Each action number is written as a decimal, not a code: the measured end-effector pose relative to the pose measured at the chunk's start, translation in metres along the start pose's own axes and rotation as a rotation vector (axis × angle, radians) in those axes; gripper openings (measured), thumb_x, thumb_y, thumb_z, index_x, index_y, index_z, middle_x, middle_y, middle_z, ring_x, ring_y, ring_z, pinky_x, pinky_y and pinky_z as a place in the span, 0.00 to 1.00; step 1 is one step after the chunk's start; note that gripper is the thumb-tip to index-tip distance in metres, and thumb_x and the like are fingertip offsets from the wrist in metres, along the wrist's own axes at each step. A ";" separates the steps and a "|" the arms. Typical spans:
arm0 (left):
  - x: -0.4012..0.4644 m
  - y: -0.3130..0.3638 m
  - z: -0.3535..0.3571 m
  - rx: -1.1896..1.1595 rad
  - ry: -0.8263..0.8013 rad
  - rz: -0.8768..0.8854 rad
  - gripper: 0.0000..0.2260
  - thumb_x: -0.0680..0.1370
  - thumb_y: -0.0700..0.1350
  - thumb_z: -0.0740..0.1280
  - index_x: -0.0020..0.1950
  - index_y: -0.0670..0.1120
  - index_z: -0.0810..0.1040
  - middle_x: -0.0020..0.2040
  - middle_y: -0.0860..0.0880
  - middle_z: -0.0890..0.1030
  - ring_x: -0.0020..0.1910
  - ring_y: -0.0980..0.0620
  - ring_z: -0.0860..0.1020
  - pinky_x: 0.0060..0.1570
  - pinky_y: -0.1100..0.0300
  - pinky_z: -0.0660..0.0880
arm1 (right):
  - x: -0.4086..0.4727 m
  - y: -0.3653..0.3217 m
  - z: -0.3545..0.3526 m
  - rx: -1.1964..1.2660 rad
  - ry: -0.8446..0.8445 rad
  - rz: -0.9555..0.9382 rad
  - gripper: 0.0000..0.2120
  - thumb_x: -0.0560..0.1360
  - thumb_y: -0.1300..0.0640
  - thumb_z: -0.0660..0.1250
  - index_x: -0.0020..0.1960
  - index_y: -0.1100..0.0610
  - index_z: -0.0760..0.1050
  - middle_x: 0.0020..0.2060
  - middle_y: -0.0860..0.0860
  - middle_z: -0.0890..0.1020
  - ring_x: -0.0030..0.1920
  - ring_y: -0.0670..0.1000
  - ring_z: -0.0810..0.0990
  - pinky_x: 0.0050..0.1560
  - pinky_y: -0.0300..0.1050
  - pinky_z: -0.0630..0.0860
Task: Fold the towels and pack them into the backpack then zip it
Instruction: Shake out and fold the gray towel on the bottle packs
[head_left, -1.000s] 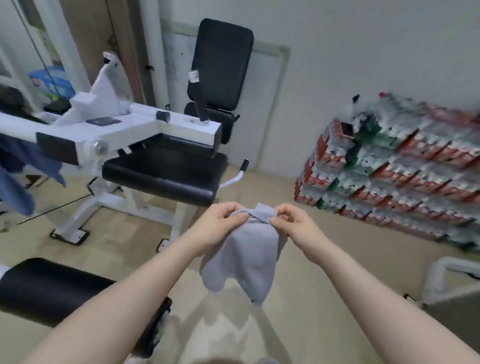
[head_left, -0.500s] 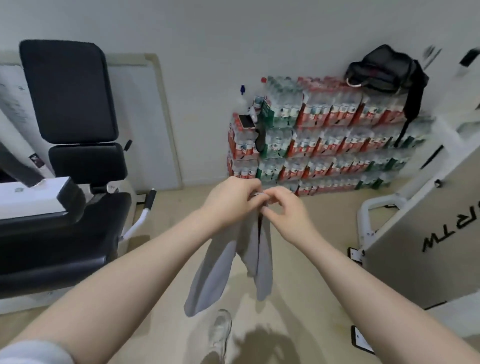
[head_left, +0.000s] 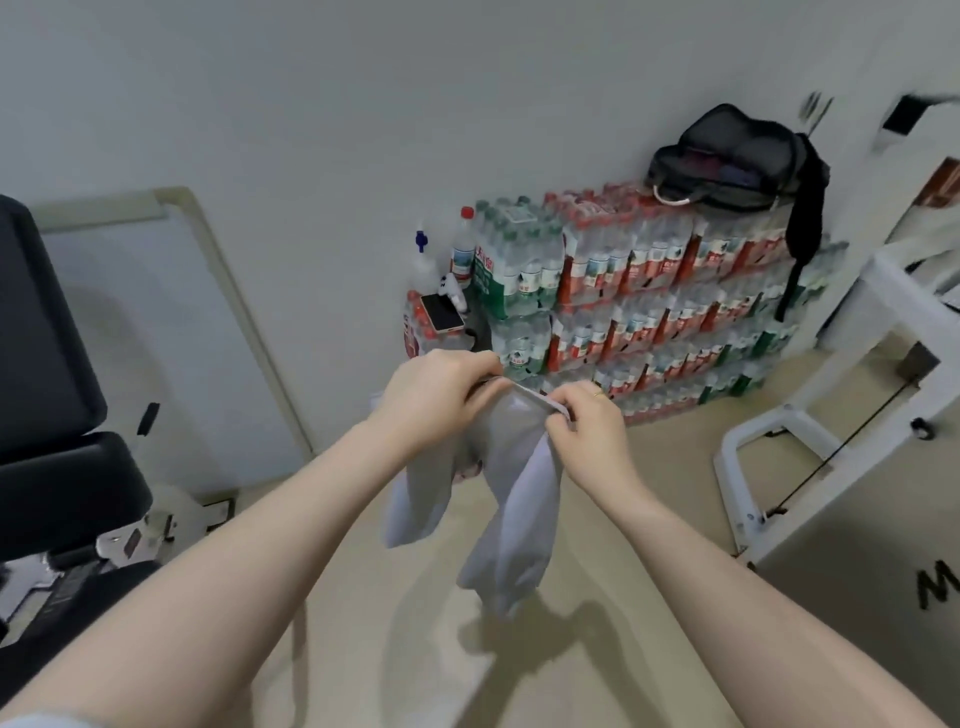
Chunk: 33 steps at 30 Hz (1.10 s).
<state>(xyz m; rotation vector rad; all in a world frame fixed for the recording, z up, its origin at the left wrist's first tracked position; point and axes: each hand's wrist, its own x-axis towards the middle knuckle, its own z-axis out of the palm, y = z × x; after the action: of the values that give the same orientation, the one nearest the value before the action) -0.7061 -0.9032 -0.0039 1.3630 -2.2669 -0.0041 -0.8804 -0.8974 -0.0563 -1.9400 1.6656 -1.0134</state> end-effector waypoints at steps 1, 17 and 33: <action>0.016 -0.005 0.008 -0.009 -0.005 -0.002 0.11 0.79 0.51 0.60 0.48 0.45 0.77 0.44 0.46 0.82 0.44 0.44 0.77 0.36 0.57 0.68 | 0.016 0.011 -0.002 -0.015 -0.010 -0.005 0.08 0.72 0.68 0.57 0.43 0.61 0.73 0.40 0.51 0.71 0.41 0.51 0.69 0.36 0.37 0.63; 0.324 -0.080 0.138 -0.035 0.145 -0.410 0.11 0.79 0.49 0.59 0.45 0.43 0.76 0.40 0.43 0.80 0.42 0.42 0.77 0.33 0.56 0.64 | 0.357 0.239 -0.087 -0.099 -0.129 0.164 0.10 0.78 0.63 0.56 0.50 0.60 0.76 0.44 0.52 0.78 0.45 0.51 0.73 0.41 0.44 0.68; 0.556 -0.218 0.205 0.094 0.227 -0.757 0.13 0.80 0.48 0.55 0.46 0.40 0.71 0.41 0.41 0.77 0.38 0.44 0.71 0.31 0.56 0.60 | 0.651 0.295 -0.089 -0.022 -0.132 0.040 0.09 0.74 0.54 0.67 0.38 0.58 0.75 0.30 0.47 0.74 0.32 0.46 0.70 0.32 0.34 0.65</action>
<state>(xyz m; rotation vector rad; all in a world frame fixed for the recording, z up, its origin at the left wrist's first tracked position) -0.8210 -1.5238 -0.0124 2.0709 -1.4753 0.0038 -1.1253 -1.5745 -0.0283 -1.9348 1.6415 -0.8373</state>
